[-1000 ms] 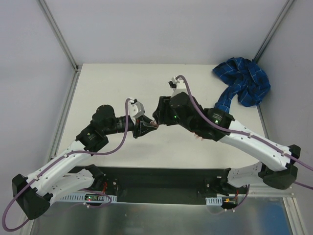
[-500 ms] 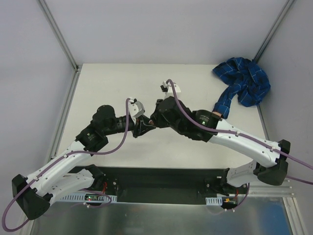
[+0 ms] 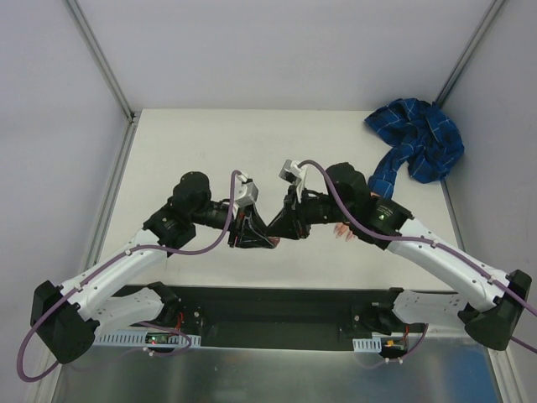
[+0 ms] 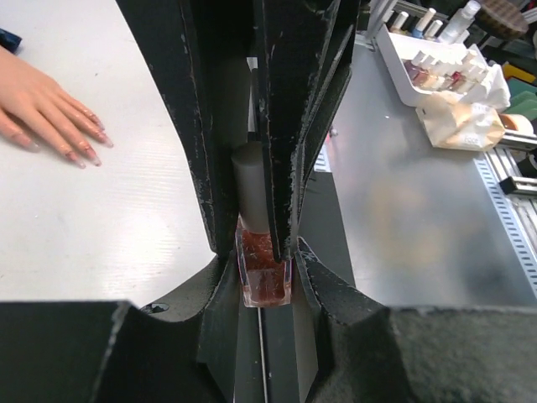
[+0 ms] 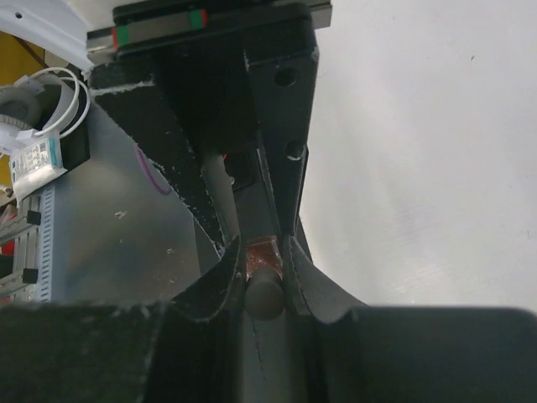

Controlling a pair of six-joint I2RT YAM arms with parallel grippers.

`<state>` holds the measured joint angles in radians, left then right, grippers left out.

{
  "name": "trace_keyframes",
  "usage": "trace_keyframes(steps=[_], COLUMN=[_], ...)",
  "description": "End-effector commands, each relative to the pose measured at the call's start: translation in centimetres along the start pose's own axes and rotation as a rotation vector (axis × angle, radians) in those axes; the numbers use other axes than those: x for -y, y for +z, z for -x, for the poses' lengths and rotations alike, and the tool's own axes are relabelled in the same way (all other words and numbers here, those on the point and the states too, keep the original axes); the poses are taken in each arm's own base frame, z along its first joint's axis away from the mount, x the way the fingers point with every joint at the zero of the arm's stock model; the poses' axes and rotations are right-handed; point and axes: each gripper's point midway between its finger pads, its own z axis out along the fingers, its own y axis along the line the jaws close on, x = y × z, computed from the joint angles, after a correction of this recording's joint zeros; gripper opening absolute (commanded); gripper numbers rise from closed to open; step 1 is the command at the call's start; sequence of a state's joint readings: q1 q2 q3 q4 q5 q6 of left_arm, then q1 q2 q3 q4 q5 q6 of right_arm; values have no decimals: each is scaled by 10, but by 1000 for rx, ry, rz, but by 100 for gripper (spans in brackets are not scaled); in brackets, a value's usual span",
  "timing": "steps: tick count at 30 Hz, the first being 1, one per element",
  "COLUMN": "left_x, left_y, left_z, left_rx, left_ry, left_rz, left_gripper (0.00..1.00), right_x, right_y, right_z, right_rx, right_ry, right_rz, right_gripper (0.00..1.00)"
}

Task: Paint the nails

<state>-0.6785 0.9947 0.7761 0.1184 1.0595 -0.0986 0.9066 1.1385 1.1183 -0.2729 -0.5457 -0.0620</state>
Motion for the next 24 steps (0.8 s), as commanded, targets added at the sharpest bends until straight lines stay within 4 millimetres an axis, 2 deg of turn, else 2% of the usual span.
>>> trace_keyframes(steps=[1,2,3,4,5,6,7,8,9,10,11,12,13,14,16,17,18,24], left_x=[44,39,37,35,29,28,24,22,16,12,11,3,1,0,-10,-11,-13,-23], left_y=[-1,0,0,0,0,0,0,0,0,-1,-1,-2,-2,-4,-6,-8,-8,-17], left_z=[27,27,28,28,29,29,29,28,30,30,30,30,31,32,33,35,34,40], left_rx=[44,47,49,52,56,58,58,58,64,64,66,69,70,75,78,85,86,113], left_ry=[188,186,187,195,193,195,202,199,202,207,210,203,201,205,224,229,232,257], left_rz=[-224,-197,-184,-169,-129,-114,-95,-75,-35,-16,1,46,62,82,138,156,174,277], left_gripper=[0,0,0,0,0,0,0,0,0,0,0,0,0,0,0,0,0,0], right_x=[-14,-12,-1,0,4,15,15,12,21,22,17,28,31,25,32,24,33,28], right_y=[-7,-11,-13,-16,-19,-23,-27,-28,-33,-36,-34,-39,-39,-36,-39,-39,-46,-38], right_z=[30,34,38,41,43,48,50,52,56,58,58,57,56,56,54,57,52,53], right_rx=[85,103,122,130,137,159,166,173,200,211,222,240,242,248,262,272,268,284], right_ry=[-95,-84,-63,-24,-1,23,74,84,107,126,168,199,224,248,259,263,272,265], right_rz=[38,11,-61,-95,-133,-221,-250,-268,-349,-380,-389,-477,-501,-496,-582,-589,-669,-732], right_gripper=[4,12,19,33,41,45,53,56,58,64,66,67,68,69,69,69,69,63])
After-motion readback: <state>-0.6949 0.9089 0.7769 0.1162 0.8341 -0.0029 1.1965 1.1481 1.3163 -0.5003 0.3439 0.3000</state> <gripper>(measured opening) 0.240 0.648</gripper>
